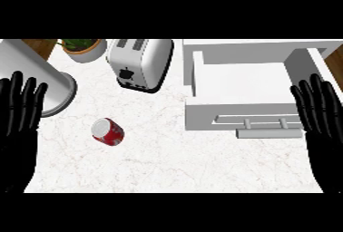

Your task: Pick up the can, place it into the drawer and close the drawer

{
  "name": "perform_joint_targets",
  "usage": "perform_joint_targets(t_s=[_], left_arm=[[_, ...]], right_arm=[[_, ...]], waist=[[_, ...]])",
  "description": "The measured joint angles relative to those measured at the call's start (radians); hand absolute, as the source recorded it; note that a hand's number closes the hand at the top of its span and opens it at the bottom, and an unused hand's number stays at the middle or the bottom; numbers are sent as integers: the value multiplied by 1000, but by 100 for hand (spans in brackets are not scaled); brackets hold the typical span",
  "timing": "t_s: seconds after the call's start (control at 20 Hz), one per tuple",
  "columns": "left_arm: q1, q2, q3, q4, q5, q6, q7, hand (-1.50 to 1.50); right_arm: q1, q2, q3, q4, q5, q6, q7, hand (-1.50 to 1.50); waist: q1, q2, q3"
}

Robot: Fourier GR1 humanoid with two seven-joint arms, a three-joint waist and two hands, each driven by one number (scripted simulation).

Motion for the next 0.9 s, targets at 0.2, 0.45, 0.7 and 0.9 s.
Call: perform_joint_targets(t_s=[0.2, 0.45, 0.7, 0.9], left_arm=[[-22, 17, -37, -8, 39, -62, 7, -150], [-7, 47, -87, 68, 69, -129, 79, -150], [8, 67, -102, 71, 80, -146, 204, -150], [39, 63, -109, 28, 78, -153, 255, -150]], right_arm=[[-15, 14, -13, 21, 12, -20, -18, -150], [26, 19, -46, 34, 13, -54, 69, -150], [59, -2, -86, 19, -6, -55, 180, -150], [110, 9, -92, -4, -2, -49, 188, -150]], waist=[[2, -8, -22], [-8, -9, -31], [-1, -13, -33], [2, -14, -34]])
